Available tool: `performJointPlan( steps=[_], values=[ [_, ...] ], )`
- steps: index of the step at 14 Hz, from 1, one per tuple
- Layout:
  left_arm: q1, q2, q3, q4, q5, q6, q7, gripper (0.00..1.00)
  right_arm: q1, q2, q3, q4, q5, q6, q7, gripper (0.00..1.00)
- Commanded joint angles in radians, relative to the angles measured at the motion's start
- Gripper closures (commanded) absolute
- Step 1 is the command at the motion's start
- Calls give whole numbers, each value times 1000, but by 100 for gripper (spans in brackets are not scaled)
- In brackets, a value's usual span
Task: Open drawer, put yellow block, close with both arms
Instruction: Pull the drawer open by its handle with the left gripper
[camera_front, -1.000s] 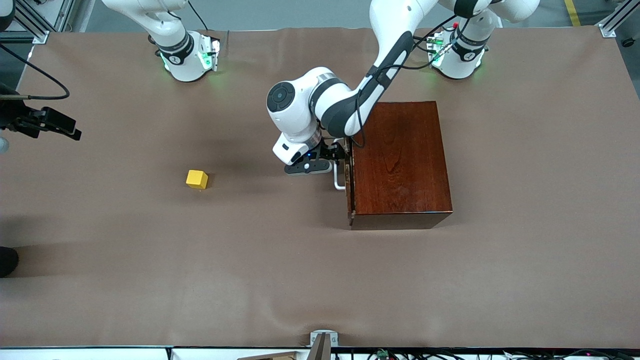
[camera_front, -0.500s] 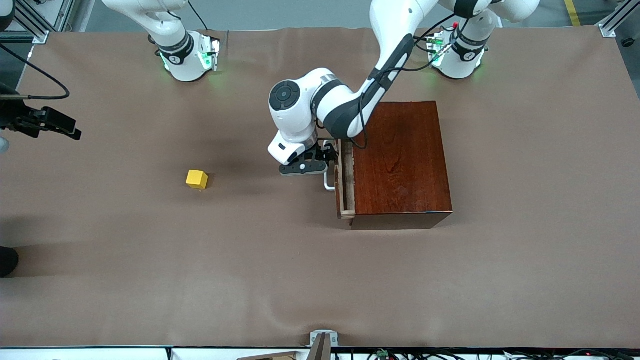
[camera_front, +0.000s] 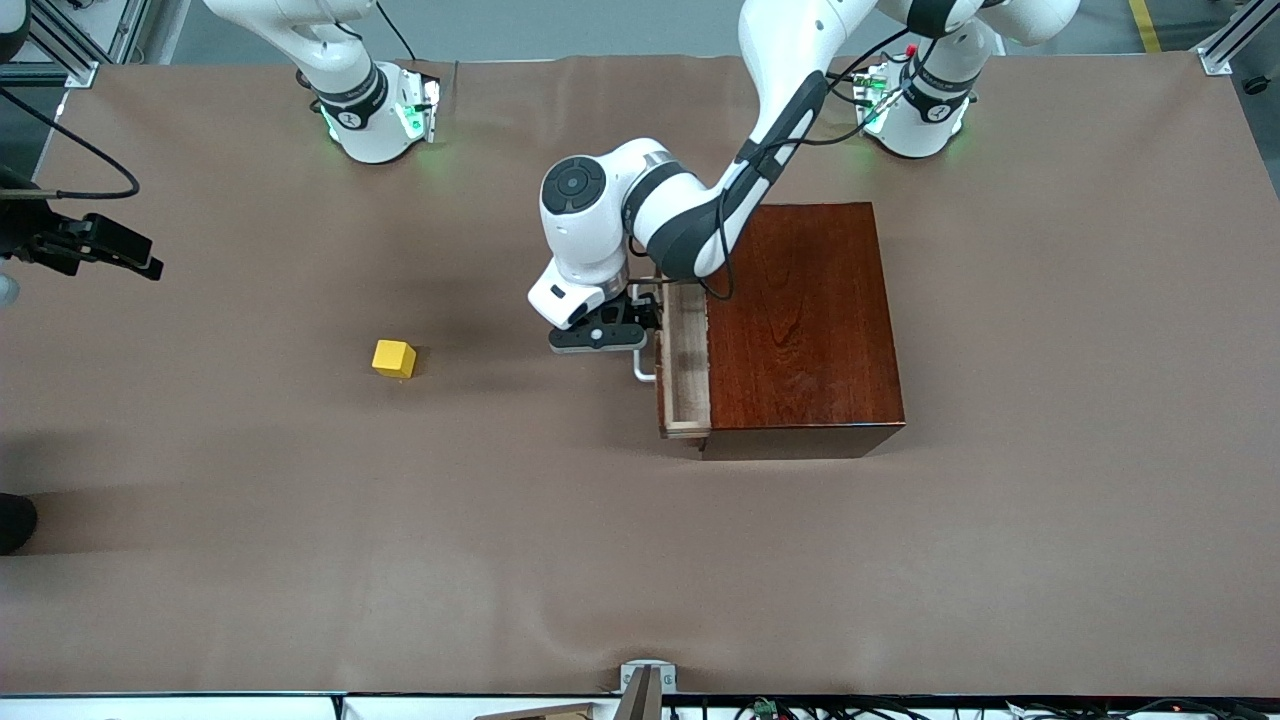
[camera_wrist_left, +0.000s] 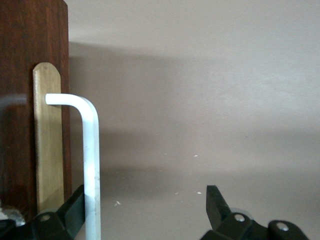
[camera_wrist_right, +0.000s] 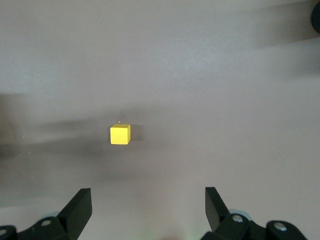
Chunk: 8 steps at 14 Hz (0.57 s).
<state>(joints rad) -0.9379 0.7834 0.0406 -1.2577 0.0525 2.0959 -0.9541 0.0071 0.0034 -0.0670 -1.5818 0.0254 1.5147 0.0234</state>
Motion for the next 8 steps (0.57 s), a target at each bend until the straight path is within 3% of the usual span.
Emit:
performJointPlan(
  steps=[1,8],
  values=[
    [-4,27,-1,41,-57,35,-9,0,-6,3,4,10,-2,-11,-7,0],
    [-12,37,-4,43,-99,173,-14,0,-6,3,4,8,-2,-11,-7,0]
  ],
)
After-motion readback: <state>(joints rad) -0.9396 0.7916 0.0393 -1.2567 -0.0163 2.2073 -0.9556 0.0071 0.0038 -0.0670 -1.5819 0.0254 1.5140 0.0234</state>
